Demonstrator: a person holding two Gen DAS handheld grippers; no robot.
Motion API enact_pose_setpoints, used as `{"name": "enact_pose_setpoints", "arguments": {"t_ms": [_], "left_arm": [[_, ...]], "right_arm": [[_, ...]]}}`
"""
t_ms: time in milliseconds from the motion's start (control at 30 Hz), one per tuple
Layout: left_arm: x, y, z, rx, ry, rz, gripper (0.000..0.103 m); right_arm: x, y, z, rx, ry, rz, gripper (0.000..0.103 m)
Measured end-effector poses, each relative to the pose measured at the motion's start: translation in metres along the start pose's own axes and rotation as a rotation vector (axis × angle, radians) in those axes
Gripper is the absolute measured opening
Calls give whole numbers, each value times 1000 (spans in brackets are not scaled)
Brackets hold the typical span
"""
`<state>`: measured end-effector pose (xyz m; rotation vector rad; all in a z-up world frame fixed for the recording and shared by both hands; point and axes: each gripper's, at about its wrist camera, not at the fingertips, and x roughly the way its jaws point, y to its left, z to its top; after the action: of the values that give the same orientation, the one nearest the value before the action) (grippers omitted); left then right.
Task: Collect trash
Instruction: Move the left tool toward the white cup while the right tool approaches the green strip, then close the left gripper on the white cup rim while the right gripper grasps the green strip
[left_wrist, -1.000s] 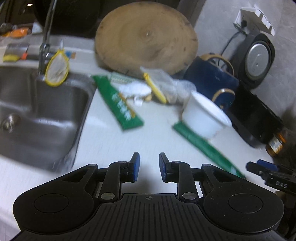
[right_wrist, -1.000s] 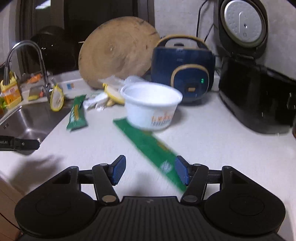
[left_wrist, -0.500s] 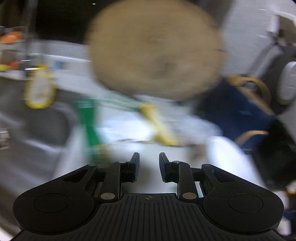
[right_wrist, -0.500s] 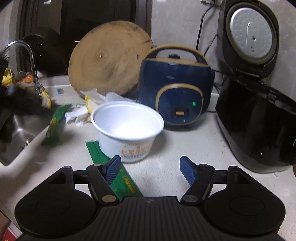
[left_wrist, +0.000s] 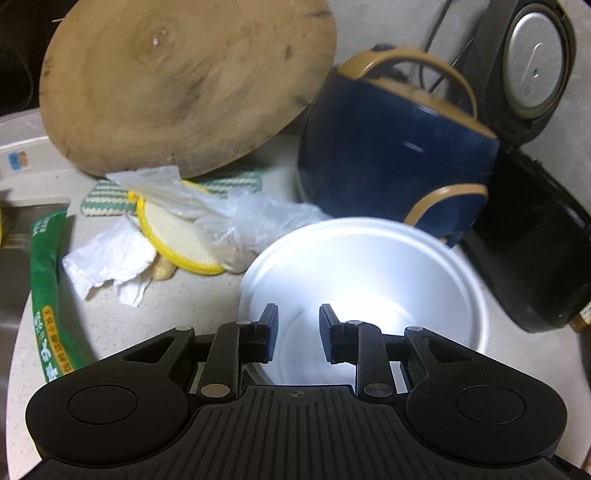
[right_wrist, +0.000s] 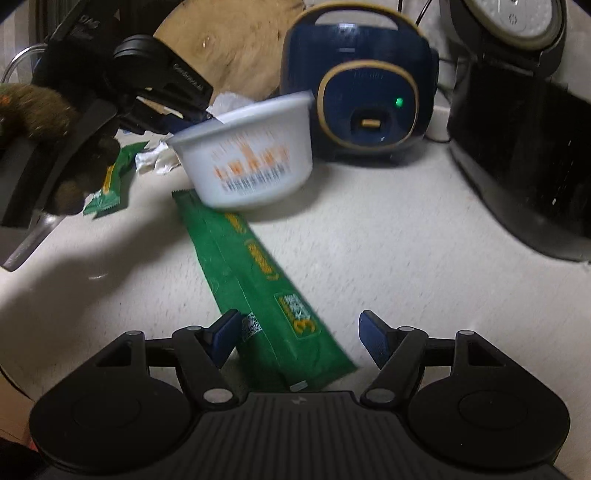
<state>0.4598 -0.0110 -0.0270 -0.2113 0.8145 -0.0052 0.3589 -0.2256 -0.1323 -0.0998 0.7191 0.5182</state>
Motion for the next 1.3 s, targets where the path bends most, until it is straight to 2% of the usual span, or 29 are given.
{"name": "enact_pose_setpoints", "arguments": {"t_ms": [100,233,467,600,800,900,1200,1300], "left_arm": [[-3,-1,-2,6,13,-17,27],[-14,-2,-10,-7,31,-125,17],[-34,-6,-44,48,105,-170,16],[-44,4,-61,32,123,-155,16],[-60,31,-73,-38,109,-116,16],[-66,41,-74,-71,80,-87,16],[-89,65,-75,-147,9,-68,18],[-91,76,-76,-178,-4,-35,18]], "right_arm": [[1,3,-1,-11,-12,6,74],[4,7,-1,-18,-22,10,76],[5,21,1,-37,-13,39,77],[5,33,1,-41,-7,95,77],[3,54,0,-66,3,150,77],[2,56,-1,-72,7,137,77],[11,53,6,-84,7,123,77],[17,55,9,-115,1,87,77]]}}
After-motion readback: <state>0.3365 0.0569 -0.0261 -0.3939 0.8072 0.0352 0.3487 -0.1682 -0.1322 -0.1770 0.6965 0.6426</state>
